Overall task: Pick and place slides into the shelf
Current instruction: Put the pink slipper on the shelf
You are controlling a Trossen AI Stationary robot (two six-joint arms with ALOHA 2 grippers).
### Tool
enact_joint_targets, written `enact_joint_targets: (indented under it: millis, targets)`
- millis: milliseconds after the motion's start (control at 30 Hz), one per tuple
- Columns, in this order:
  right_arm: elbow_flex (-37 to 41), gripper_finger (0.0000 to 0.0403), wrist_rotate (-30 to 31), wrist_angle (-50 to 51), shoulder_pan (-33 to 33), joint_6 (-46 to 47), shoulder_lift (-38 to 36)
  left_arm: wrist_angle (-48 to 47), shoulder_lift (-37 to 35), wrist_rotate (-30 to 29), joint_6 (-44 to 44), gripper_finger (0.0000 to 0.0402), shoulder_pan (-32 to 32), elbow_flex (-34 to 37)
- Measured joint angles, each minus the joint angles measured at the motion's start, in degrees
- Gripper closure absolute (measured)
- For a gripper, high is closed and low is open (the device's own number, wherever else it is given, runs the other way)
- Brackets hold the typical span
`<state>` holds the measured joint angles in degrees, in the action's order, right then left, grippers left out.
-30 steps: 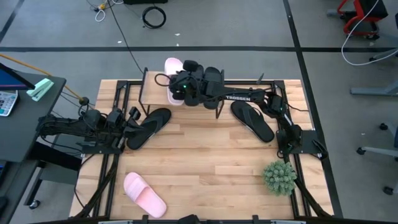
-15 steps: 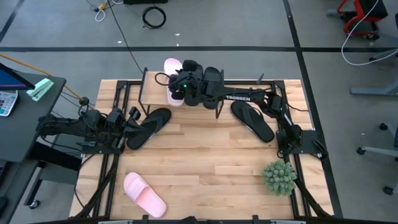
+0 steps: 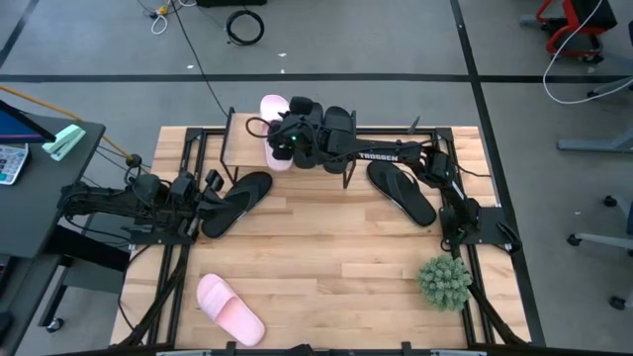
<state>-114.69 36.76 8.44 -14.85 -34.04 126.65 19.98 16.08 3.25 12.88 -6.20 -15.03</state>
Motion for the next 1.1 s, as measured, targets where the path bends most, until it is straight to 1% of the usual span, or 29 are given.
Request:
enact_joint_targets:
  millis: [167,300,433,567,767,867,933,1000,1100]
  targets:
    - [0.00,0.0279,-0.86,2.93,-0.04,1.19,0.00,-0.19,0.00,0.00,0.00,0.0393,-0.02,0.00]
    - [0.00,0.0279,-0.88,4.75,-0.13,1.77,0.00,-0.17,0.00,0.02,1.72,0.0389,-0.02,0.00]
    - [0.00,0.0279,-0.80,6.36,-0.13,4.40,-0.14,-0.17,0.00,0.02,3.02,0.0380,-0.04,0.00]
    - [0.00,0.0279,-1.11,9.81,0.31,7.44,-0.58,-0.17,0.00,0.02,3.04,0.0381,-0.07,-0.02]
    - [0.00,0.0279,-1.11,15.84,3.08,11.67,-4.05,-1.17,0.02,0.02,3.04,0.0392,-0.11,-0.08]
    - [0.00,0.0281,-1.25,19.50,5.43,13.96,-7.07,-5.79,0.08,0.04,3.36,0.0392,-0.17,-0.09]
    - [0.00,0.0282,-1.29,22.75,7.41,15.94,-9.55,-9.37,0.88,0.11,6.26,0.0387,-0.20,-0.09]
    - [0.00,0.0284,-1.45,27.78,9.39,19.55,-12.27,-12.22,2.62,0.08,11.54,0.0382,-0.56,-0.09]
    - [-0.02,0.0288,-4.19,35.87,12.15,26.73,-15.86,-12.62,6.57,0.09,17.55,0.0376,-2.33,-0.07]
